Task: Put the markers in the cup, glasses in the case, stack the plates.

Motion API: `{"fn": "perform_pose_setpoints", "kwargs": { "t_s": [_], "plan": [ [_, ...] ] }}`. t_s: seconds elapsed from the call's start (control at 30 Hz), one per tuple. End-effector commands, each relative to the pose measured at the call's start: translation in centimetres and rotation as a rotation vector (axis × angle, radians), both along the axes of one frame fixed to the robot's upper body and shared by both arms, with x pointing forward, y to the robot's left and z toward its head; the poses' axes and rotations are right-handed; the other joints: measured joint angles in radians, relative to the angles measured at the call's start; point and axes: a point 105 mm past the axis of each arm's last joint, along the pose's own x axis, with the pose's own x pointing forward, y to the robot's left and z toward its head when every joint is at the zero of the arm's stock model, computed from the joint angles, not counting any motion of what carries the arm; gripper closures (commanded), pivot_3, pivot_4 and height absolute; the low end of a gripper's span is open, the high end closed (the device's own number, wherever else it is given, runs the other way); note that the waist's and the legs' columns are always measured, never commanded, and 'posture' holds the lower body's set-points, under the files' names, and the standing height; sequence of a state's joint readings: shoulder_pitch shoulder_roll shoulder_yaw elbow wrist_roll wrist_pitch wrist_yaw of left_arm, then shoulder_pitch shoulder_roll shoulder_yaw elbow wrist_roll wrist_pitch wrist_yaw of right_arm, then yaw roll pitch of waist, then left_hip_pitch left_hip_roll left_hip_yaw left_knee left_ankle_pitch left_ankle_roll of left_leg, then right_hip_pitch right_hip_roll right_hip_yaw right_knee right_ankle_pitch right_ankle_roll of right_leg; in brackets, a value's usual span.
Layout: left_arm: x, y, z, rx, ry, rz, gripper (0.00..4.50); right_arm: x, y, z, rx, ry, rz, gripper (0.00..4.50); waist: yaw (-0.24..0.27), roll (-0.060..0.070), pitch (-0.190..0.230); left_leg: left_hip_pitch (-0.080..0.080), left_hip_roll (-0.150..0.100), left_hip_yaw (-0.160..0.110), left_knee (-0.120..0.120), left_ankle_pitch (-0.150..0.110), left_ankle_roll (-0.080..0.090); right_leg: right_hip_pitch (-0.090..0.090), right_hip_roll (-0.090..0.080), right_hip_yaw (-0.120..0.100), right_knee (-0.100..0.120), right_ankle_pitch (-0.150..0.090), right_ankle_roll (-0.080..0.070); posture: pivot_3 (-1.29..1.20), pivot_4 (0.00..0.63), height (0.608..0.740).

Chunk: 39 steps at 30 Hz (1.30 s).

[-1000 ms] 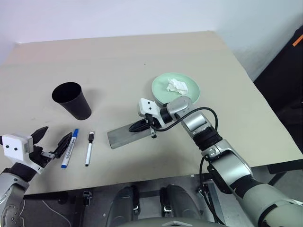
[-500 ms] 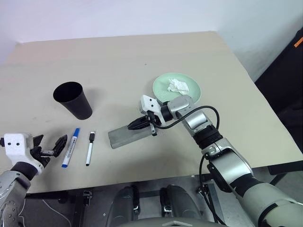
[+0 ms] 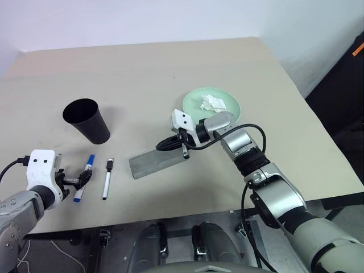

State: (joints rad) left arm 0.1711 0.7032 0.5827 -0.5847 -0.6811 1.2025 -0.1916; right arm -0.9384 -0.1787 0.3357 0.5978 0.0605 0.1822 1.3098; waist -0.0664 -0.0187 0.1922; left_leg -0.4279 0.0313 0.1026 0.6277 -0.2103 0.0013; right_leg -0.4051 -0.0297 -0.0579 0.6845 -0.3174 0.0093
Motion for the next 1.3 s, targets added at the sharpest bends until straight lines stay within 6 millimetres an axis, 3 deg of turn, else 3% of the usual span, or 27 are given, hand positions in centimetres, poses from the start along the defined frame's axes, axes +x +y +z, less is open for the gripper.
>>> {"fn": "perform_pose_setpoints", "kwargs": {
  "t_s": [0.03, 0.33, 0.7, 0.8, 1.17, 1.3],
  "plan": [
    [-0.6, -0.1, 0.5, 0.016, 0.063, 0.016, 0.0, 0.4, 0.1, 1.5, 0.033, -0.032, -0.006, 4.47, 0.001, 0.0, 0.0, 0.0, 0.0, 0.0, 0.0, 0.0, 0.0, 0.0, 0.0, 0.0, 0.0, 0.0, 0.0, 0.0, 0.15, 0.715],
    [-1.7, -0.7, -0.2, -0.004, 0.215, 0.011, 0.0, 0.9, -0.1, 1.4, 0.026, -0.037, -0.038, 4.47, 0.006, -0.001, 0.0, 0.0, 0.0, 0.0, 0.0, 0.0, -0.001, 0.0, 0.001, 0.0, 0.0, 0.0, 0.0, 0.0, 0.15, 0.715],
    [-2.5, -0.6, -0.4, -0.002, 0.255, -0.01, 0.0, 1.2, -0.3, 1.2, 0.02, -0.041, -0.063, 4.47, 0.002, -0.001, 0.0, 0.0, 0.0, 0.0, 0.0, 0.0, -0.001, 0.0, 0.0, 0.0, 0.0, 0.0, 0.0, 0.0, 0.15, 0.715],
    [-2.3, -0.2, -0.5, -0.002, 0.25, 0.018, 0.55, 1.3, -0.3, 1.1, 0.017, -0.043, -0.07, 4.5, 0.002, -0.001, 0.0, 0.0, 0.0, 0.0, 0.0, 0.0, -0.001, 0.0, 0.0, 0.0, 0.0, 0.0, 0.0, 0.0, 0.15, 0.715],
    [-2.1, 0.9, -0.3, 0.006, 0.247, 0.073, 4.14, 1.7, -0.4, 1.0, 0.015, -0.052, -0.092, 4.5, 0.0, -0.001, 0.0, 0.001, 0.0, 0.0, -0.001, 0.001, -0.002, 0.0, 0.0, 0.0, 0.0, 0.0, 0.0, 0.0, 0.15, 0.715],
    [-1.9, 1.1, 0.0, 0.006, 0.241, 0.076, 4.22, 1.8, -0.4, 1.0, 0.018, -0.059, -0.097, 4.5, 0.0, -0.001, 0.0, 0.001, 0.0, -0.001, -0.001, 0.001, -0.002, 0.0, 0.001, 0.0, 0.001, 0.0, 0.0, 0.0, 0.15, 0.715]
  ]
}}
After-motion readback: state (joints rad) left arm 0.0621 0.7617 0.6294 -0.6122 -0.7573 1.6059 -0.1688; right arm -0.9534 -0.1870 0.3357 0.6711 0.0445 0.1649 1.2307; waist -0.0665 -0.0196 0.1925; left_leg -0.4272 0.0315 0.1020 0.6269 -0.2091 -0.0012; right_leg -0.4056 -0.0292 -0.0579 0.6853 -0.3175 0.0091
